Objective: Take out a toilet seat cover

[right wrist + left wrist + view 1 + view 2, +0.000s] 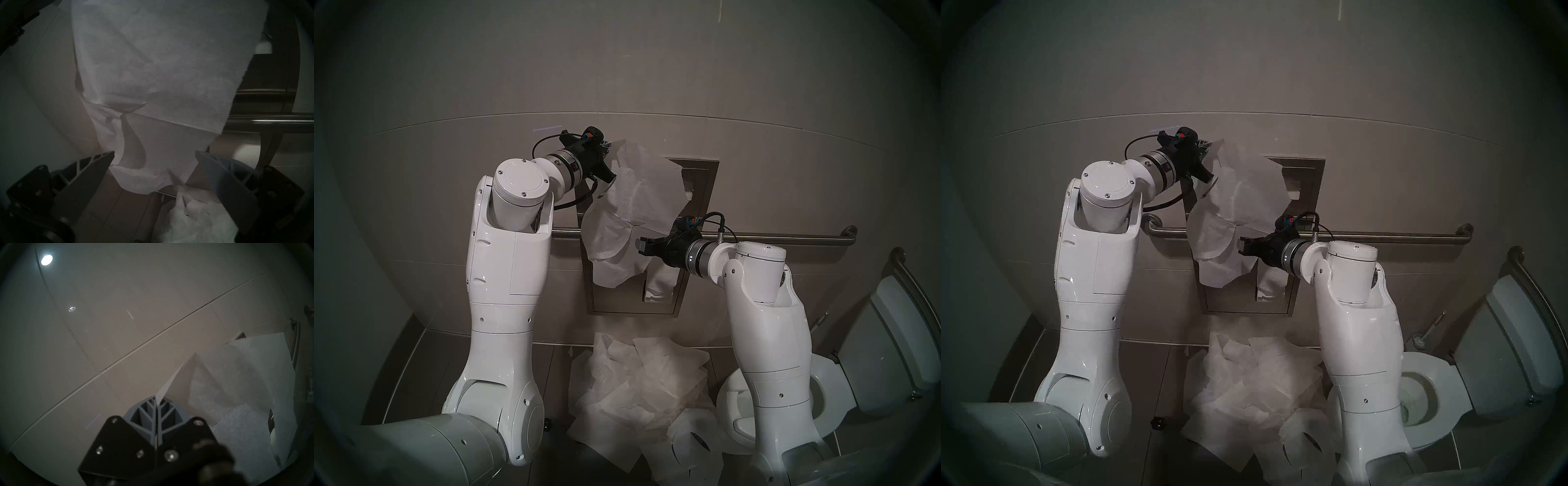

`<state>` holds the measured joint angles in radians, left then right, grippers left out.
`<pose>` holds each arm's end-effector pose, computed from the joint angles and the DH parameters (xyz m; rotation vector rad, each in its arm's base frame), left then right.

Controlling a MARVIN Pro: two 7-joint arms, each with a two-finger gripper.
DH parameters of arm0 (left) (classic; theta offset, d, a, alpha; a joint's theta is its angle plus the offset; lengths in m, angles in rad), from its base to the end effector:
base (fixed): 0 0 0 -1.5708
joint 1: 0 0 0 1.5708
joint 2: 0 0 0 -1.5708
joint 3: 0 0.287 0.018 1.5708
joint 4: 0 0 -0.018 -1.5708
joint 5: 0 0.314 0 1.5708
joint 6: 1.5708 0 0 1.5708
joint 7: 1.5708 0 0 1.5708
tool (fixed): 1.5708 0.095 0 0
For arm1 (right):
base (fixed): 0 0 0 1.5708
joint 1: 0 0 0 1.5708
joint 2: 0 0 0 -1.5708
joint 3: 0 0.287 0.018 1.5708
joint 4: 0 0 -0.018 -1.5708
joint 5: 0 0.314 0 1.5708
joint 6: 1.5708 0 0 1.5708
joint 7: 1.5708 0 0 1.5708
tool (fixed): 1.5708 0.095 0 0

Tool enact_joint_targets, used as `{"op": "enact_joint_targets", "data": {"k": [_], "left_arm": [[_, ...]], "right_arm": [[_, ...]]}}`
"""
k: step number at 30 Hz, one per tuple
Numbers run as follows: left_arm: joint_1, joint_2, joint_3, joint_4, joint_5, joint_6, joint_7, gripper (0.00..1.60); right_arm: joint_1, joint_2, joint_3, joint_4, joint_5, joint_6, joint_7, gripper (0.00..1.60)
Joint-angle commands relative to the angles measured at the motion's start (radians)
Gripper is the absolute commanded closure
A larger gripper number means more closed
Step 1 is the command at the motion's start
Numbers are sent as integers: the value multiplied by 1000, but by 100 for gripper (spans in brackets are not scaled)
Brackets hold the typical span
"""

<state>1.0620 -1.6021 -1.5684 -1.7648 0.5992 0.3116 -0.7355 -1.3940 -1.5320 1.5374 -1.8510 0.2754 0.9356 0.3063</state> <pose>0.4919 -0.0503 -0.0492 -1.8033 1.0806 -2.1709 0.4323 0.0503 -0.1916 -2.2308 -0.2397 -1.3728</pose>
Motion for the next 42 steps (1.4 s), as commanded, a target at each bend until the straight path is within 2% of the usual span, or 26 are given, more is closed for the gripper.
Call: {"op": "enact_joint_targets", "data": {"k": [1,5,15,18,20,21,22,23,24,25,34,35,36,37,42], "left_arm": [[-27,13,-4,-73,-4,-4,-17,160],[-16,21,-11,-97,-2,2,-30,160],[39,55,-38,-199,8,33,-80,160],[47,59,-41,-212,9,41,-88,160],[52,59,-36,-224,6,49,-99,160],[52,56,-30,-227,5,49,-102,160],[52,56,-30,-227,5,49,-102,160],[53,54,-25,-230,5,50,-104,160],[54,51,-15,-234,5,54,-108,160],[54,48,-11,-235,5,57,-111,160],[47,25,29,-237,2,65,-108,160],[45,24,32,-236,3,66,-106,160],[44,22,35,-235,3,67,-105,160],[43,21,38,-234,3,67,-103,160],[34,21,46,-232,4,66,-99,160]], "right_arm": [[97,15,16,18,15,-63,39,0],[140,17,22,65,29,-71,58,0],[175,24,18,148,54,-137,119,0],[177,19,11,159,56,-155,126,0],[180,-8,9,171,67,-177,130,0],[179,-15,0,171,64,-182,127,41],[179,-15,0,171,64,-182,127,41],[176,-19,-6,172,62,-188,125,87],[163,-21,-15,165,61,-200,128,107],[156,-16,-19,158,58,-202,129,160],[119,-5,5,112,60,-205,118,160],[116,2,3,106,56,-207,123,107],[111,17,-5,97,51,-219,138,90],[106,20,-8,89,44,-225,135,160],[112,26,2,80,20,-251,111,160]]}}
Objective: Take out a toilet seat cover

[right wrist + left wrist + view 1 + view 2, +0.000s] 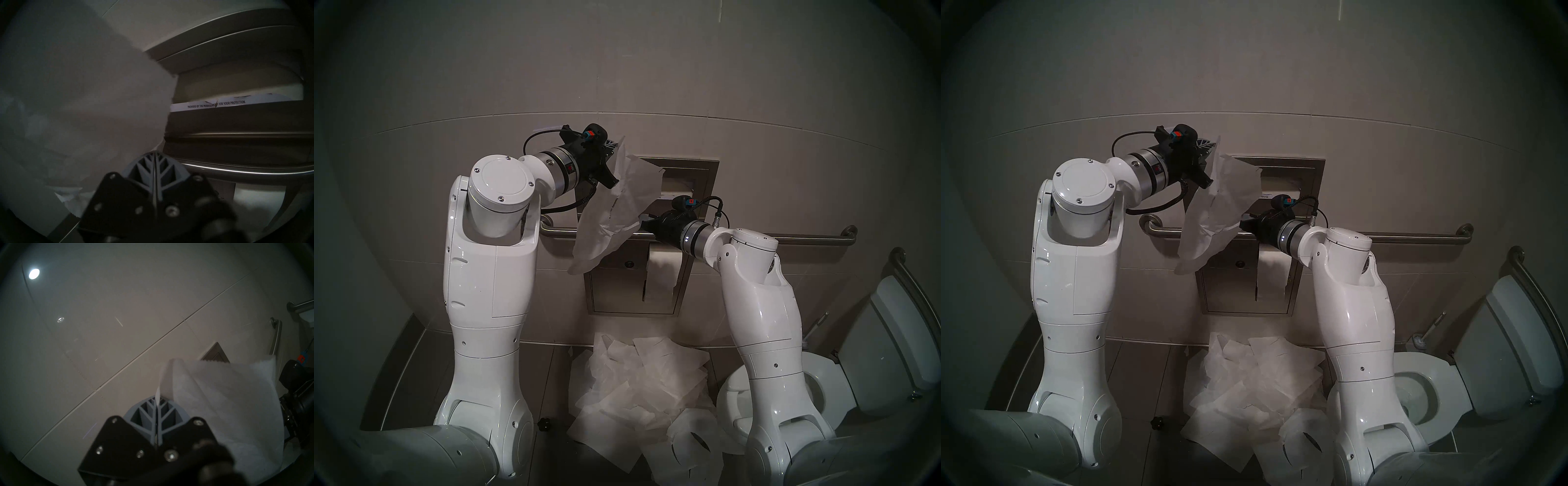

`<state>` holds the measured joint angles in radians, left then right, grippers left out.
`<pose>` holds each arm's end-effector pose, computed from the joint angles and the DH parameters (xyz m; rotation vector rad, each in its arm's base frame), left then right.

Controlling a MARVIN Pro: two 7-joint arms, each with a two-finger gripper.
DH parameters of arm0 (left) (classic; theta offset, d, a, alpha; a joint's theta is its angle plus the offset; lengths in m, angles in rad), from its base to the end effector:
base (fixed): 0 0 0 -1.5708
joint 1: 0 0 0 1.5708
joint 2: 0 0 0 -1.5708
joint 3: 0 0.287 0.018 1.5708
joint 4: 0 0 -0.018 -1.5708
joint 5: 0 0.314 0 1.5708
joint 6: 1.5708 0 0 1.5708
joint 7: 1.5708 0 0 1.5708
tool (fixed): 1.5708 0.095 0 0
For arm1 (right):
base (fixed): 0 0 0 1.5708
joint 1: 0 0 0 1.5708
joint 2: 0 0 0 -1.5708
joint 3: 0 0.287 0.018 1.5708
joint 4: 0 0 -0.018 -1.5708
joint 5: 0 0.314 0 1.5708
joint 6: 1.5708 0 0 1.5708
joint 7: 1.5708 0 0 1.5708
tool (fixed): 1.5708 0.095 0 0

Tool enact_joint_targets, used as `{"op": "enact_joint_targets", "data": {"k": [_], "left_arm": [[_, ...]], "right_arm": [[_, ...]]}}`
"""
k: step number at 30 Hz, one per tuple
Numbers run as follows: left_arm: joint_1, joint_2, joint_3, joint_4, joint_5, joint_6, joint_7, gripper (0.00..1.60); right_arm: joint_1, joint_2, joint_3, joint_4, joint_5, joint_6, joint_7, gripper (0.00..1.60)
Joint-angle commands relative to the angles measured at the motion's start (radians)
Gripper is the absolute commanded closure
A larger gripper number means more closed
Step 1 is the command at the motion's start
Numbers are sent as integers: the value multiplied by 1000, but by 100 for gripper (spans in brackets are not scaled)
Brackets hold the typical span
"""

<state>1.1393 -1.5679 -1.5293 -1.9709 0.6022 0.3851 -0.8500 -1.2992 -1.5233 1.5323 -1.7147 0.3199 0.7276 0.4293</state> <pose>0.4426 -0.0610 -0.0317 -1.7569 1.2143 -2.1688 0.4634 0.0570 -0.1774 -1.9947 -0.3061 -1.5015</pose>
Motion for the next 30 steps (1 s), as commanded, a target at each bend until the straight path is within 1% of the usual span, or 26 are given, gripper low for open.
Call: {"op": "enact_joint_targets", "data": {"k": [1,3,8,15,18,30], "left_arm": [[-46,-12,6,-26,1,-8,16,160],[-48,-11,5,-26,2,-8,17,160],[-60,-3,-6,-17,3,-11,22,160],[-83,6,-27,1,8,-20,31,160],[-97,8,-34,12,9,-24,34,160],[-127,9,-38,55,11,-44,42,160]], "right_arm": [[19,22,9,-64,-28,-47,-11,160],[21,24,11,-70,-30,-46,-10,160],[48,40,41,-87,-46,-57,-18,160],[90,41,81,-110,-52,-67,-34,160],[96,40,93,-114,-52,-66,-39,160],[104,36,107,-113,-53,-72,-55,160]]}}
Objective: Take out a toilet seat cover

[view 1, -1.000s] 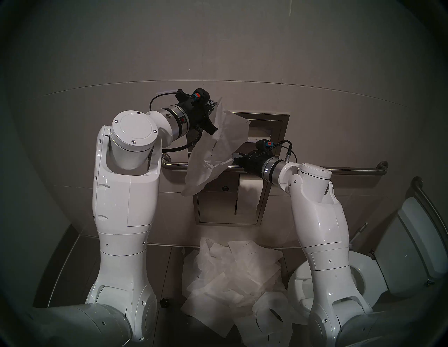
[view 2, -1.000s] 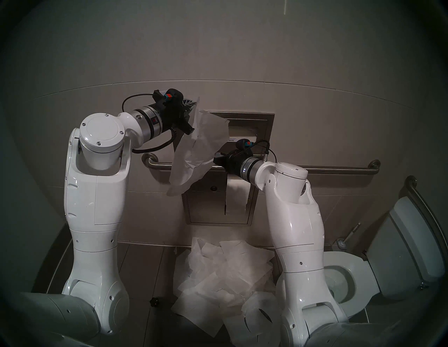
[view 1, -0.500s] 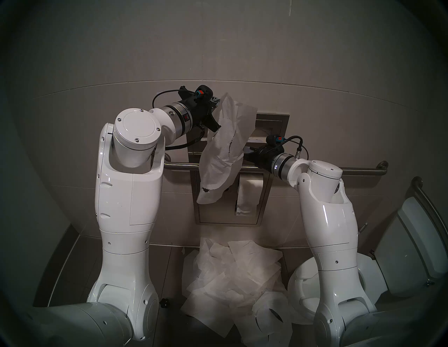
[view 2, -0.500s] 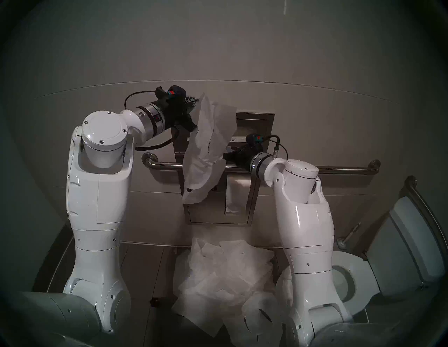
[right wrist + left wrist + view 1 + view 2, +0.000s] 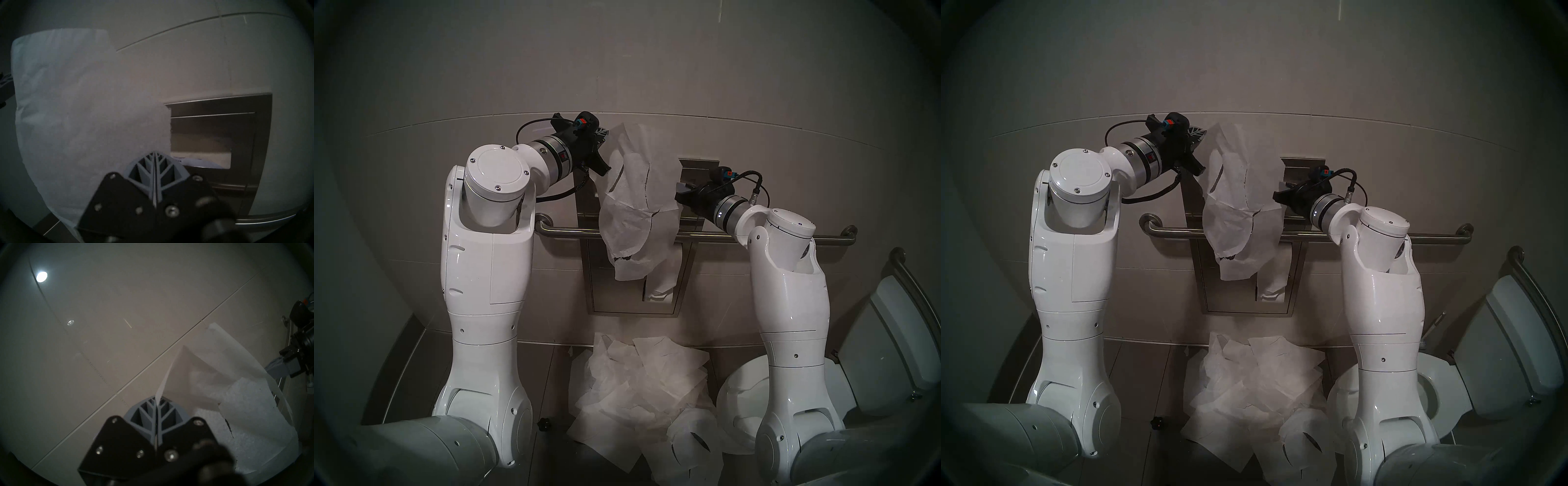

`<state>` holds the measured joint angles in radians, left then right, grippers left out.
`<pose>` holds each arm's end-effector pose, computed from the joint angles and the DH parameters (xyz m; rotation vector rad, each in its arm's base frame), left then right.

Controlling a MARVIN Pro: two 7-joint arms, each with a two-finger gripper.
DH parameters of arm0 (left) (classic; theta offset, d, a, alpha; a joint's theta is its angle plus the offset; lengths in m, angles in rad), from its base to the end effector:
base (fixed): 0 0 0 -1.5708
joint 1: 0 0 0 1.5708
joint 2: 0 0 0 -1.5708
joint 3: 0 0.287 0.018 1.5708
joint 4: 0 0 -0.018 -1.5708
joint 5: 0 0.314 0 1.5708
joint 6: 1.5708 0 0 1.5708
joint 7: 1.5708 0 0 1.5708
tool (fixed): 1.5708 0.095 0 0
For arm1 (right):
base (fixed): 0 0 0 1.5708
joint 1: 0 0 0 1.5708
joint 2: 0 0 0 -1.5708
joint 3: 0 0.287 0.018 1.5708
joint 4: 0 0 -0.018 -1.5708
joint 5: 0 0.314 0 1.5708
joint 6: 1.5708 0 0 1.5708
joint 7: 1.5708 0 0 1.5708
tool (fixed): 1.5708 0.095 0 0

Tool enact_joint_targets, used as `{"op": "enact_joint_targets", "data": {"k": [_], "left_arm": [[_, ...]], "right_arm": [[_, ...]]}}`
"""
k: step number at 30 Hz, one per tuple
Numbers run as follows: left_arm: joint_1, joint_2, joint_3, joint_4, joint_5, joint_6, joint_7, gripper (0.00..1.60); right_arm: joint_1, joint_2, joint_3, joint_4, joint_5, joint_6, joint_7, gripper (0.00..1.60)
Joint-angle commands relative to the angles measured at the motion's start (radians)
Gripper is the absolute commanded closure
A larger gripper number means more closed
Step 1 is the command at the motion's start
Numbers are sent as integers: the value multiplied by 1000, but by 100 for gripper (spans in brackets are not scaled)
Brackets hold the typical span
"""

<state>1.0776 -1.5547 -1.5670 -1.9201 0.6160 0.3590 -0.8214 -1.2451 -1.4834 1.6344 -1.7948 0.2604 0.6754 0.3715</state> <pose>0.4585 -0.0414 -0.0165 -1.7056 1.1385 -2.1572 0.4706 -0.0013 -0.1195 -1.9944 -0.2456 -1.8251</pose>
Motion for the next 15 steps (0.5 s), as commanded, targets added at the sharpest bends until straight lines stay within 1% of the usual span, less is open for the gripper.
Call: {"op": "enact_joint_targets", "data": {"k": [1,7,8,9,10,11,12,13,14,15], "left_arm": [[-66,-4,-1,6,-2,-19,14,160],[-73,-5,-2,17,0,-23,18,160],[-74,-5,-2,19,0,-24,18,160],[-75,-6,-2,20,0,-25,20,160],[-75,-6,-3,22,1,-26,20,160],[-76,-7,-3,23,1,-26,21,160],[-77,-7,-3,24,1,-27,22,160],[-77,-8,-3,24,2,-28,23,160],[-77,-8,-3,25,2,-28,24,160],[-77,-9,-3,25,3,-27,25,160]], "right_arm": [[52,-7,7,-30,7,-24,0,160],[77,-3,22,-20,15,-28,-4,160],[82,4,24,-16,23,-25,11,160],[85,20,18,-20,33,19,32,160],[81,26,12,-25,31,24,34,160],[75,7,17,-25,40,29,25,160],[70,-3,20,-24,47,35,24,153],[64,-9,22,-23,54,44,24,92],[59,-10,21,-22,58,54,27,0],[54,-11,20,-19,70,83,36,0]]}}
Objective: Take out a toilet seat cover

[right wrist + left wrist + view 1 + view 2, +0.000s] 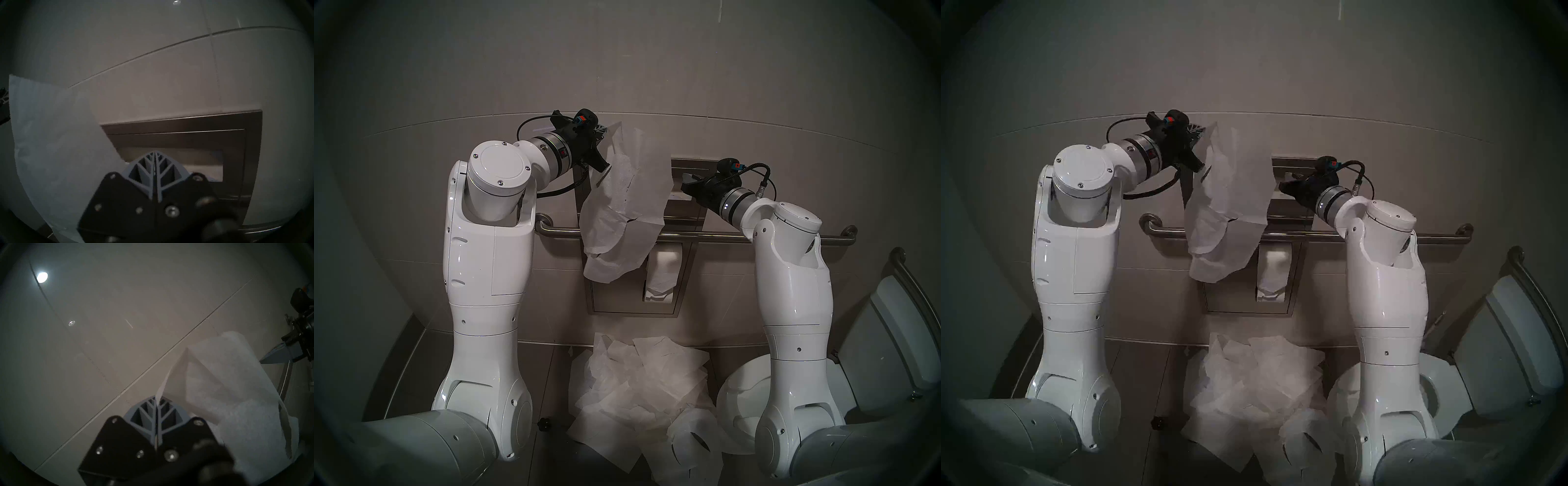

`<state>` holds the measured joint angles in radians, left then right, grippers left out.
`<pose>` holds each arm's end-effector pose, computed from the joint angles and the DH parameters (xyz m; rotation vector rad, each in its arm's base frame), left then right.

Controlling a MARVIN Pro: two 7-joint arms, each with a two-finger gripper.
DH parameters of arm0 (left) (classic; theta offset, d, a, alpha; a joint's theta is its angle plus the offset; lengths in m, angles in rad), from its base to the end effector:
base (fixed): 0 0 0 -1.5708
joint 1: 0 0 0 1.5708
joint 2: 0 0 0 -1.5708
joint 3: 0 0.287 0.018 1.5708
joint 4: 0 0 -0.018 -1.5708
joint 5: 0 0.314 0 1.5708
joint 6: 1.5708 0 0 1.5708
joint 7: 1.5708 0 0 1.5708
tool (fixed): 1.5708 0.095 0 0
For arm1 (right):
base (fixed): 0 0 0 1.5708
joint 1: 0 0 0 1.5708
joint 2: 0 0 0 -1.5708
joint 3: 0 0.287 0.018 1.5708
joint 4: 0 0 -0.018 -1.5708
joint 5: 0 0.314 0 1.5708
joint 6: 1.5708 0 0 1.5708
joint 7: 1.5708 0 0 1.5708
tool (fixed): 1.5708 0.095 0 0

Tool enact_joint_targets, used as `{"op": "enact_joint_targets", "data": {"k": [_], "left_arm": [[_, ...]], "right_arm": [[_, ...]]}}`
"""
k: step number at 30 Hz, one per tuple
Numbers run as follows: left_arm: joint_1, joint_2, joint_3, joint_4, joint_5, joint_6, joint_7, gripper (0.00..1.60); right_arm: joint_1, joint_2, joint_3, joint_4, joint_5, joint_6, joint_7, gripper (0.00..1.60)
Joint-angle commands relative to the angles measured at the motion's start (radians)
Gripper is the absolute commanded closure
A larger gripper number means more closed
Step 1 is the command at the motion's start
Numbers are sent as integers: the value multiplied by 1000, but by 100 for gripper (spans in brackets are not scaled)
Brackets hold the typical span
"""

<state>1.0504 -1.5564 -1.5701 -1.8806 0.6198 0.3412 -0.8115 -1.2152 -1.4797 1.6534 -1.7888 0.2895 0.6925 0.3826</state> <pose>0.4680 -0.0401 -0.0145 -1.6955 1.1337 -2.1550 0.4738 -0.0076 -0.1069 -1.9600 -0.2317 -1.8250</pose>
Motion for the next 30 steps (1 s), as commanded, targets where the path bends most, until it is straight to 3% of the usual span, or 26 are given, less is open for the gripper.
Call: {"op": "enact_joint_targets", "data": {"k": [1,5,16,30], "left_arm": [[-49,-8,-1,-14,-1,-10,15,160],[-50,-9,-2,-11,-1,-13,17,160],[-49,-7,-7,-9,-2,-20,14,160],[-55,-29,17,21,-1,-26,25,160]], "right_arm": [[17,-17,-2,-22,46,77,30,0],[-2,-38,-2,-7,65,101,39,0],[-15,-13,3,-13,55,146,42,0],[-70,28,38,-166,42,193,49,0]]}}
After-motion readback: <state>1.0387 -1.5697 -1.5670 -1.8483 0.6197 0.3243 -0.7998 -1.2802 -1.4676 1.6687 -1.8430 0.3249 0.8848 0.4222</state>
